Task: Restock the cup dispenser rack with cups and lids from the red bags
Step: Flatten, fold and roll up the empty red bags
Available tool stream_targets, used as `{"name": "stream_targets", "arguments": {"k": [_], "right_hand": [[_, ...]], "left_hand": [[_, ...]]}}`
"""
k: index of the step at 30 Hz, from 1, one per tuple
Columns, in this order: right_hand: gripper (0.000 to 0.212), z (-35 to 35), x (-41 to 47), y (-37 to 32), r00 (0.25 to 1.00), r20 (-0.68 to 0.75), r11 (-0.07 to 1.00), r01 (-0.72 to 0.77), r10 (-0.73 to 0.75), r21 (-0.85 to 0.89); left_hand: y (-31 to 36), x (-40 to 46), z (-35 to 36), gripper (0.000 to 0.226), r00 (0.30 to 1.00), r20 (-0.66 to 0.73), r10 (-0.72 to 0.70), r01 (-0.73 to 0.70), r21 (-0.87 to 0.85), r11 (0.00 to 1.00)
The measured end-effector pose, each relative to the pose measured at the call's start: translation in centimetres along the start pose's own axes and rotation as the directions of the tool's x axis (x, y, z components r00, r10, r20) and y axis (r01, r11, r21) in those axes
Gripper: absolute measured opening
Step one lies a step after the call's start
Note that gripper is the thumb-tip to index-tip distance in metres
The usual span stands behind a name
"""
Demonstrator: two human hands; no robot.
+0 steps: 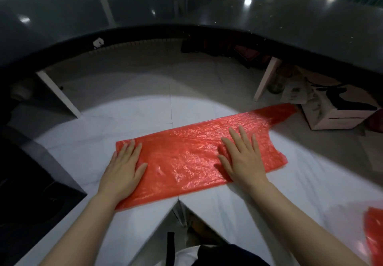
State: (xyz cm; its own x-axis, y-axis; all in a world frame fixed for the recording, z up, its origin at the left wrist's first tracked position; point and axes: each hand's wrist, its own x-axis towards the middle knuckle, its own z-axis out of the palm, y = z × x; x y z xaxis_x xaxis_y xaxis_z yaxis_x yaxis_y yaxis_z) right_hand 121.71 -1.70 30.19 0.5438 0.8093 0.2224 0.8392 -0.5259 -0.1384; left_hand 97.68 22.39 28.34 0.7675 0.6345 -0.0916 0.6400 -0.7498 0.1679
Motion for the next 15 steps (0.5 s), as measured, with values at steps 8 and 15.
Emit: {"name": "stream_targets", "arguments": {"k": [8, 15], "right_hand": [[0.046, -0.6, -4.2, -2.0, 0.995, -0.037, 0.992, -0.09, 0.094, 0.093], [0.057, 0.0, -7.7, -2.9, 0.983, 0.102, 0.984, -0.159, 0.151, 0.077]], "left_hand": [[-0.6, -6.3, 0.3, 0.066, 0.986, -0.05, -0.161, 0.16, -0.039, 0.986], [-0.2, -9.7, -0.1, 0.072, 0.961, -0.05, -0.271, 0.266, -0.082, 0.96]]}}
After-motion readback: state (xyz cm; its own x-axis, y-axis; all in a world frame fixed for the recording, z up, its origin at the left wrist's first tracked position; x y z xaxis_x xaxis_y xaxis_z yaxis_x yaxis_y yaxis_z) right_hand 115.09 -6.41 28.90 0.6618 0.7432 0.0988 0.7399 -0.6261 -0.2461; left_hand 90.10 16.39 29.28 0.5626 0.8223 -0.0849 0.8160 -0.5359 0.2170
